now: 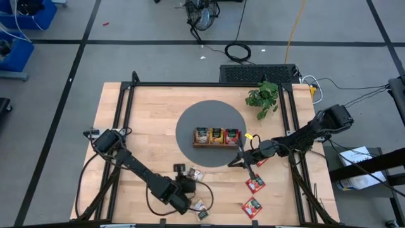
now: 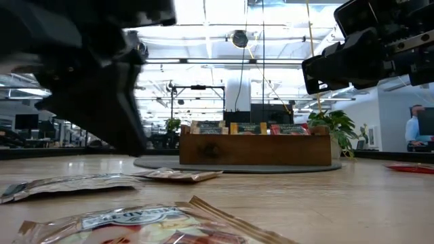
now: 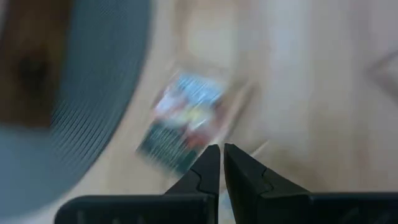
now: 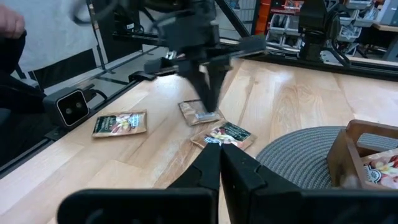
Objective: Pick & Place Tea
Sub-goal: Put the brown tea bag into the left section of the wooden organizer
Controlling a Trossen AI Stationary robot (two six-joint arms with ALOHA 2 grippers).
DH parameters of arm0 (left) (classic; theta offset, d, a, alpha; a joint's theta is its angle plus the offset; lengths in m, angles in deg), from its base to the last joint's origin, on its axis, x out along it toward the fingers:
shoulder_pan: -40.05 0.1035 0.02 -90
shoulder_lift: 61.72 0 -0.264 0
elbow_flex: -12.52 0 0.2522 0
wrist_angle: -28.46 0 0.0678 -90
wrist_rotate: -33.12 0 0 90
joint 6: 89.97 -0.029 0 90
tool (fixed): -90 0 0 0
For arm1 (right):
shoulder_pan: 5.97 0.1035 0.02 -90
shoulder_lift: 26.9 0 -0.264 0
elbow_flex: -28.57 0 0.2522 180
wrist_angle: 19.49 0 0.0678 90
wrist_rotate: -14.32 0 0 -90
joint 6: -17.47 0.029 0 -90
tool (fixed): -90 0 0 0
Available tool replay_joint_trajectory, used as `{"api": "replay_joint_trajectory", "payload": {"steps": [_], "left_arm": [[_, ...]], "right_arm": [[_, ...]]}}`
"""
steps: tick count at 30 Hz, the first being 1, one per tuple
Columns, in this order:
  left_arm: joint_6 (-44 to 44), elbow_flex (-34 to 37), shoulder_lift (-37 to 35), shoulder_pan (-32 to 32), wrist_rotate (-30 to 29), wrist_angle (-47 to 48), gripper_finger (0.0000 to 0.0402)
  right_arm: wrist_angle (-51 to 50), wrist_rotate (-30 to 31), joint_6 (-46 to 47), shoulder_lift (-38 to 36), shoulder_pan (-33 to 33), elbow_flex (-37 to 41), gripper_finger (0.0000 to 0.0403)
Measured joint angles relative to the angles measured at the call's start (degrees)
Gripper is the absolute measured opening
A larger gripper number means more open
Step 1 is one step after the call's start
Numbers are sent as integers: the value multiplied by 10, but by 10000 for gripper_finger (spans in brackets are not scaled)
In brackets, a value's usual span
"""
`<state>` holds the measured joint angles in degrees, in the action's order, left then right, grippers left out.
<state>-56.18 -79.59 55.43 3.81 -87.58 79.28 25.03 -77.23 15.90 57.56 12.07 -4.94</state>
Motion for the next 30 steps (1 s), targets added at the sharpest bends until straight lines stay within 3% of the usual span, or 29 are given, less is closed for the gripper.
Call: {"api": "replay_joint_trajectory", "payload": {"steps": [4,9,20,30], "left_arm": [[113,1,0,2,-6,73,30],[156,13,-1,30,26,65,30],[57,67,-4,83,63,-115,30],[-23,68,1,86,53,-159,30]], "right_arm": [[0,0,0,0,0,0,4],[0,12,-1,0,0,0,4],[-4,16,-2,0,-1,0,4],[-22,8,2,0,-5,0,4]]}}
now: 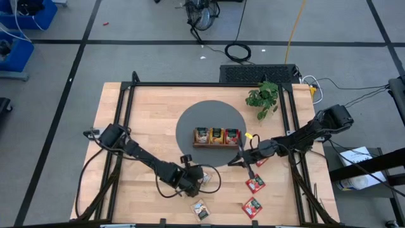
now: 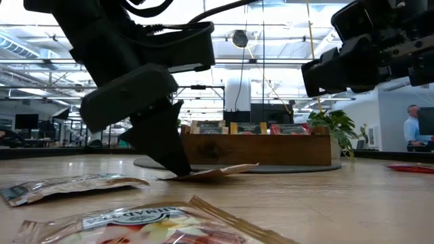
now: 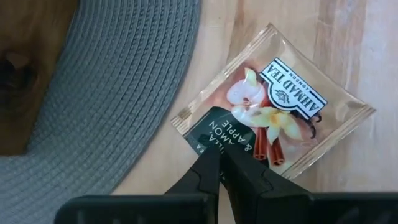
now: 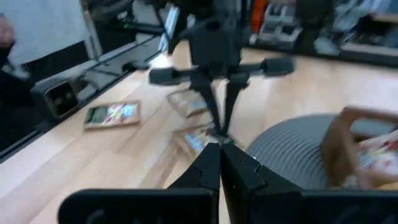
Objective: Pick & Place Tea
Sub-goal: Put the brown tea bag into the left section of the wooden organizer
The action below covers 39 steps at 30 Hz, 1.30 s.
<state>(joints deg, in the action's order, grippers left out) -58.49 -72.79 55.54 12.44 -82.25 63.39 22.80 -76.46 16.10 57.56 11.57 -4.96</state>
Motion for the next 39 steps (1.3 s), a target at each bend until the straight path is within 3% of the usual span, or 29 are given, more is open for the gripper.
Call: {"api": "replay_joint_trajectory", "payload": {"steps": [6,12,26,34,39], "left_arm": [[-88,0,25,11,-5,-77,30],[-136,-1,35,26,11,-116,30],[-258,1,38,27,15,-208,30],[-263,-37,19,-2,-24,-235,30],[-211,-52,22,-25,35,-220,30]], "right_arm": [[-32,-10,48,13,-13,-5,4],[-44,-84,62,47,-13,-13,5],[-42,-129,67,124,-10,-56,5],[-41,-145,49,170,-10,-88,5],[-42,-142,48,190,-10,-107,10]]}}
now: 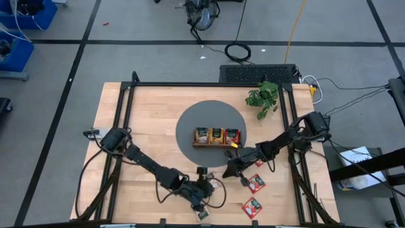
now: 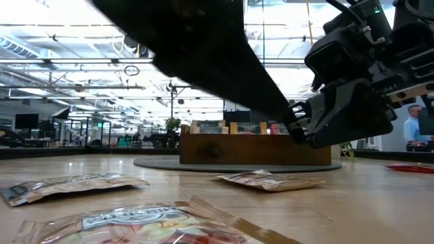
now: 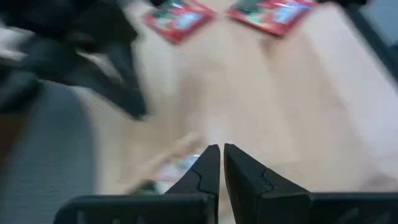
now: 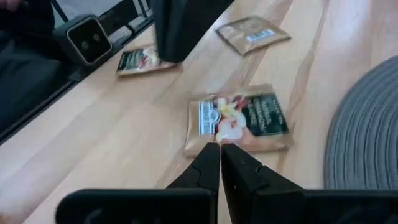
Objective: Pick & Place Tea
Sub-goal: Put the brown tea bag into the left section of the wooden organizer
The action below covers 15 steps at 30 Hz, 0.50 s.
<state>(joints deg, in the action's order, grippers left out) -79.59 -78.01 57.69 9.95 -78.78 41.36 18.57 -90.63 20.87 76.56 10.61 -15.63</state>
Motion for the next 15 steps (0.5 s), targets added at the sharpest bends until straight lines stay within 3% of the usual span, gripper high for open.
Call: {"api": "replay_joint_trajectory", "payload": {"steps": [9,13,15], "left_arm": [[47,-1,17,3,42,30,30],[51,-1,33,14,91,15,30],[52,0,39,18,106,5,30]], "right_arm": [[-6,29,-60,6,0,-48,16],[-92,36,-75,6,0,-90,5],[-123,71,-95,11,0,-103,2]]}}
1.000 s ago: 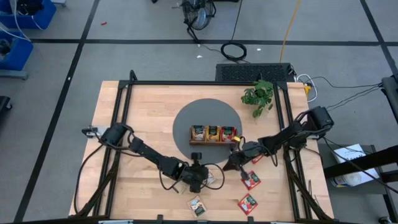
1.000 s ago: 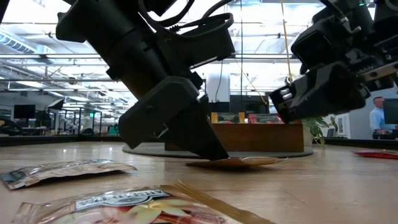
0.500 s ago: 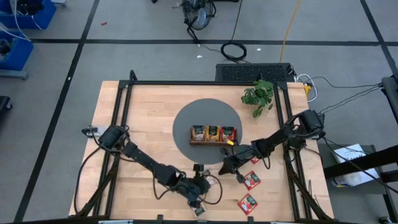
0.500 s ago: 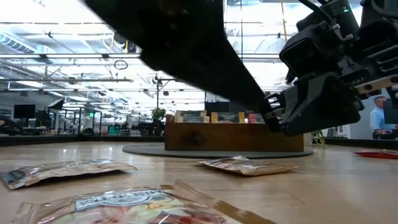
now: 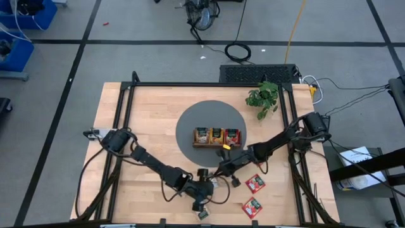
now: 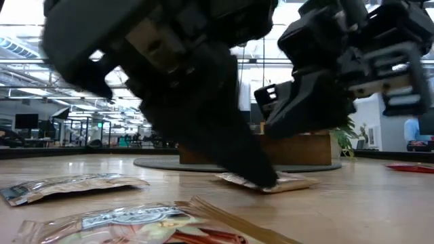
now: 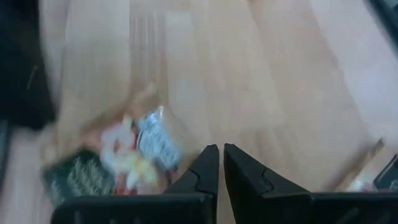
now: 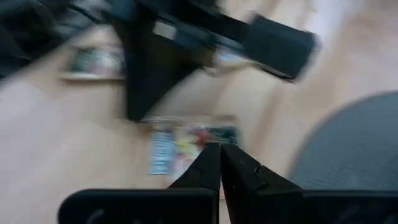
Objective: Pick & Place Tea
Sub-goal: Put the brown tea bag into the left section of the wooden organizer
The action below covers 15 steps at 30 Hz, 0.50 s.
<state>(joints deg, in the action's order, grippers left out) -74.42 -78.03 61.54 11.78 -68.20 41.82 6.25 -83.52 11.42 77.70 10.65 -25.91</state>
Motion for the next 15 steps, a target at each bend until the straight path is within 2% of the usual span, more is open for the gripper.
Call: {"api": "replay_joint_trajectory", "payload": {"steps": [3,10,15], "left_arm": [[0,-3,1,2,4,-8,30],[17,-5,5,3,4,23,30],[43,-6,4,3,-6,67,30]], "right_arm": [[-2,36,-7,15,-1,-6,3],[14,33,-3,68,-4,-16,1],[11,34,37,75,1,-18,1]]}}
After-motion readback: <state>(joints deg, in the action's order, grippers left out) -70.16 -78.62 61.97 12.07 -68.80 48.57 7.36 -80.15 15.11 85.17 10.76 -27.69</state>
